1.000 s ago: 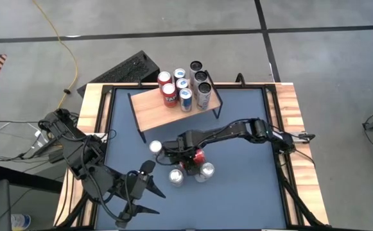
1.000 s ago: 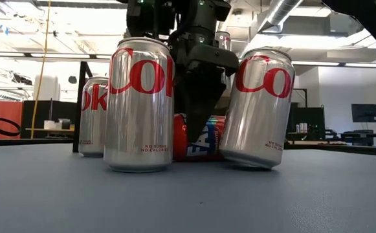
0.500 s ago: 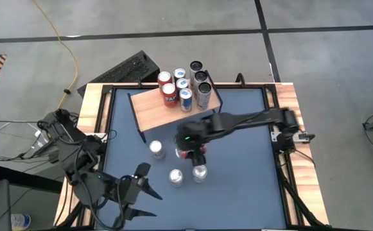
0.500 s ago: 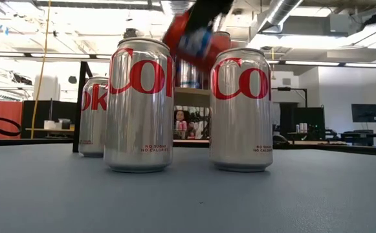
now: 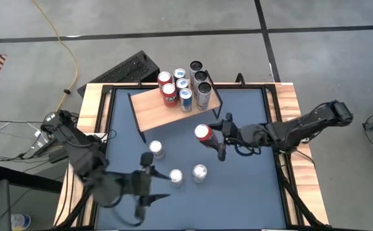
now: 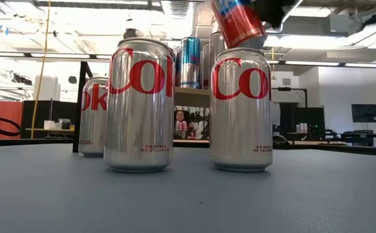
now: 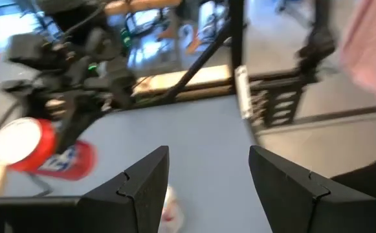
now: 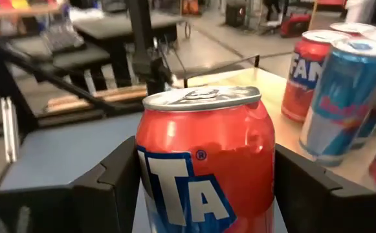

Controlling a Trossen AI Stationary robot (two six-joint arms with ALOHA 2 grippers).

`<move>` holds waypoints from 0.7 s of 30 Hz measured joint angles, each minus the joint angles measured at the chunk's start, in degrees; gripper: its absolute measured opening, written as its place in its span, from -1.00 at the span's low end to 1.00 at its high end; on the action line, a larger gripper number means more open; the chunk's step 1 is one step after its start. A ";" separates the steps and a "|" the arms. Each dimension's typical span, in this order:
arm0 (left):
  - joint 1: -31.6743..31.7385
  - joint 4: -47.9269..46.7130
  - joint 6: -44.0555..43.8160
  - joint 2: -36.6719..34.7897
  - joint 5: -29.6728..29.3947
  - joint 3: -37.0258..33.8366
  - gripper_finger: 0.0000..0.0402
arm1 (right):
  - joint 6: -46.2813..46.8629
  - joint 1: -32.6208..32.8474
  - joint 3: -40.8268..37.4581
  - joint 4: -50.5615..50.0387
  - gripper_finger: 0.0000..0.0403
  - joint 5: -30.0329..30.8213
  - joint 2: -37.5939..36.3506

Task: Place canned beverage on shelf
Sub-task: Put the red soda can on the shelf aligned with the other red soda cans

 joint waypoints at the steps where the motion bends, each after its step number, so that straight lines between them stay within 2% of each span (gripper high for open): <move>1: 1.16 0.81 0.80 0.22 -0.07 -1.02 0.01 | 0.24 0.51 -1.94 2.78 0.33 0.21 -0.54; 4: 4.70 5.19 1.84 0.59 2.01 -4.13 0.01 | -0.49 2.84 -5.30 10.04 0.34 -1.02 -1.54; 7: 8.34 12.06 2.84 0.59 8.46 -7.39 0.01 | -1.18 5.79 -5.57 11.08 0.34 -1.29 -2.83; 11: 12.78 15.61 1.27 0.59 16.44 -11.51 0.01 | -4.68 10.38 -5.57 12.66 0.34 -1.24 -4.71; 13: 14.87 17.23 1.00 0.59 18.36 -13.48 0.01 | -6.29 12.58 -5.57 14.24 0.34 0.15 -5.82; 17: 19.23 28.79 1.53 0.59 19.37 -18.81 0.02 | -9.36 15.84 -5.57 16.87 0.34 0.34 -6.49; 21: 23.31 35.90 -0.64 0.59 24.48 -22.20 0.13 | -10.22 17.83 -5.57 17.65 0.34 0.32 -6.40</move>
